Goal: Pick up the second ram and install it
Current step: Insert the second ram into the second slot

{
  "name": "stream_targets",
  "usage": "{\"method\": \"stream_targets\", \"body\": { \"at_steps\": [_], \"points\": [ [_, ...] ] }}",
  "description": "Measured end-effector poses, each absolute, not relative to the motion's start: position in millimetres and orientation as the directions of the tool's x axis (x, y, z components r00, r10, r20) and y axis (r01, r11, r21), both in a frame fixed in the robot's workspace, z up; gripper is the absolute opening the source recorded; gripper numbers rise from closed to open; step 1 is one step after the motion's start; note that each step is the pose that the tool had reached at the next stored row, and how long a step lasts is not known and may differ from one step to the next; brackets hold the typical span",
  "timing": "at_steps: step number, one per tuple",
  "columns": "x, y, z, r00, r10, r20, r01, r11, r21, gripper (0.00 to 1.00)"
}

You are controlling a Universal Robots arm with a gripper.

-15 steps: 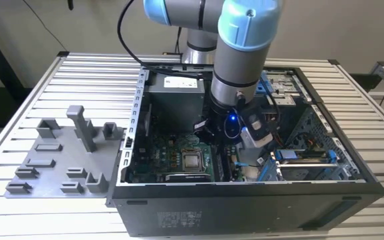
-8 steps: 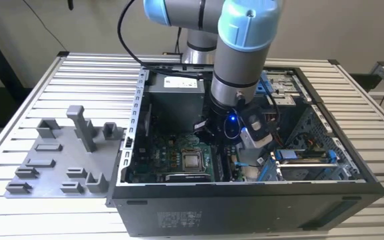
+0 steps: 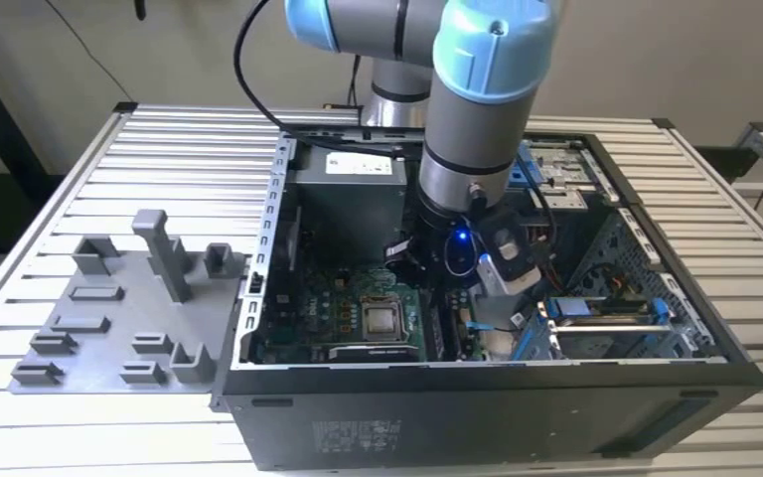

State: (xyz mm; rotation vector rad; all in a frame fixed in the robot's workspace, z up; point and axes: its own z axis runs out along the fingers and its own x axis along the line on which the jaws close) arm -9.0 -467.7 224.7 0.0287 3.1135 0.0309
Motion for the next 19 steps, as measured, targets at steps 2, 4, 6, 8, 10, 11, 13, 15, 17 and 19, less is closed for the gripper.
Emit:
{"method": "stream_targets", "body": {
  "at_steps": [2, 4, 6, 8, 10, 11, 13, 15, 17, 19],
  "points": [
    [-9.0, -467.7, 224.6, -0.999, 0.020, -0.028, 0.019, 1.000, 0.020, 0.14],
    [-8.8, -467.7, 223.8, -0.999, 0.021, -0.028, 0.020, 1.000, 0.020, 0.14],
    [-8.5, -467.6, 222.7, -0.999, 0.022, -0.028, 0.021, 1.000, 0.020, 0.14],
    [-8.5, -467.6, 221.7, -0.999, 0.022, -0.028, 0.022, 1.000, 0.020, 0.14],
    [-8.4, -467.7, 221.6, -0.999, 0.022, -0.028, 0.022, 1.000, 0.020, 0.14],
    [-8.4, -467.7, 221.5, -0.999, 0.022, -0.028, 0.022, 1.000, 0.020, 0.14],
    [-8.4, -467.7, 221.4, -0.999, 0.022, -0.028, 0.022, 1.000, 0.020, 0.14],
    [-8.4, -467.7, 221.4, -0.999, 0.022, -0.028, 0.022, 1.000, 0.020, 0.14],
    [-8.4, -467.7, 221.4, -0.999, 0.022, -0.028, 0.022, 1.000, 0.020, 0.14],
    [-8.4, -467.7, 221.4, -0.999, 0.022, -0.028, 0.022, 1.000, 0.020, 0.14]
  ]
}}
